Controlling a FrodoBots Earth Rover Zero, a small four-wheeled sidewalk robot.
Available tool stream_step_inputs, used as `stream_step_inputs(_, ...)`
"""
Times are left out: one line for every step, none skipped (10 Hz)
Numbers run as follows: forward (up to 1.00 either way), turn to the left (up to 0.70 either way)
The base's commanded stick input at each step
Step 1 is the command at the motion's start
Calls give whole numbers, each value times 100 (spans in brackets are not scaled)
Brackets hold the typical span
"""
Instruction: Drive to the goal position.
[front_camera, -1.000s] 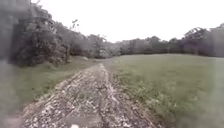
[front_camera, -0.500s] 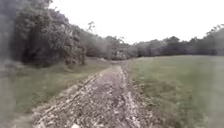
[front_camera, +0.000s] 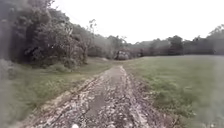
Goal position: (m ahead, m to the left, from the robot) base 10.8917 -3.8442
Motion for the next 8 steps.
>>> stream_step_inputs(100,0)
stream_step_inputs(100,0)
stream_step_inputs(100,0)
stream_step_inputs(100,0)
stream_step_inputs(100,0)
stream_step_inputs(100,-22)
stream_step_inputs(100,-36)
stream_step_inputs(100,-40)
